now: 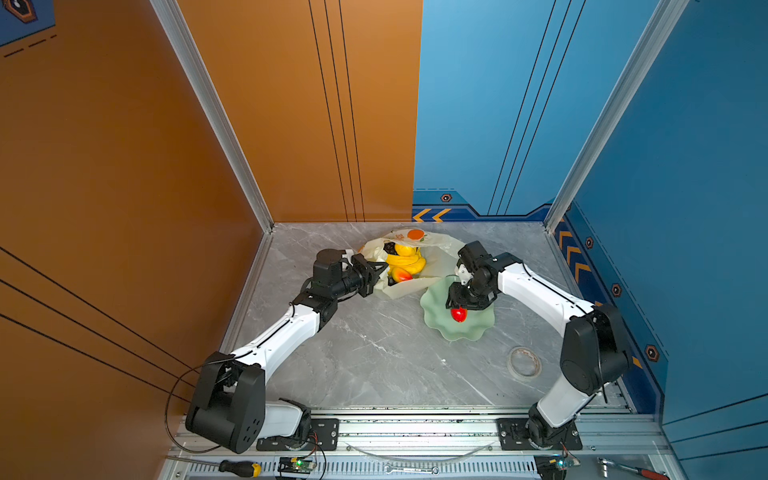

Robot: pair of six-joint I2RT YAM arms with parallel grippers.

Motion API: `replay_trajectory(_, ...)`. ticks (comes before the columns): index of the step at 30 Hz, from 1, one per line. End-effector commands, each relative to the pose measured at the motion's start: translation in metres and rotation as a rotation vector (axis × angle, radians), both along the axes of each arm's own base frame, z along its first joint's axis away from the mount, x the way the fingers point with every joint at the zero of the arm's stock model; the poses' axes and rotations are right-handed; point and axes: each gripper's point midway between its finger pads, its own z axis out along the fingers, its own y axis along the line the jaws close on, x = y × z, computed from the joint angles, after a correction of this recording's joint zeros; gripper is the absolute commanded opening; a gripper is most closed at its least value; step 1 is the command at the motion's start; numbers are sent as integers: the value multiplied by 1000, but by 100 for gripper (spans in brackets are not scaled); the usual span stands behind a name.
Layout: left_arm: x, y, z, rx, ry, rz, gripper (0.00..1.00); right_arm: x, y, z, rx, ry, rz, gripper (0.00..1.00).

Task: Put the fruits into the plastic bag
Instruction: 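Lift the mango with the right gripper and carry it to the bag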

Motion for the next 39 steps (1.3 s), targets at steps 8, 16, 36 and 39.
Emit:
replay_trajectory(8,4,-13,10,22,-43,1,0,-8,36,53,456,7,-137,54)
replay_trajectory(16,-1,-17,9,26,-44,-7,0,4,53,87,698,-30,-245,54)
replay_trajectory(36,-1,-7,10,11,-40,-6,0,59,93,139,882,-119,-293,54)
replay_trajectory(39,1,-5,9,11,-41,-3,0,71,106,139,896,-111,-278,54)
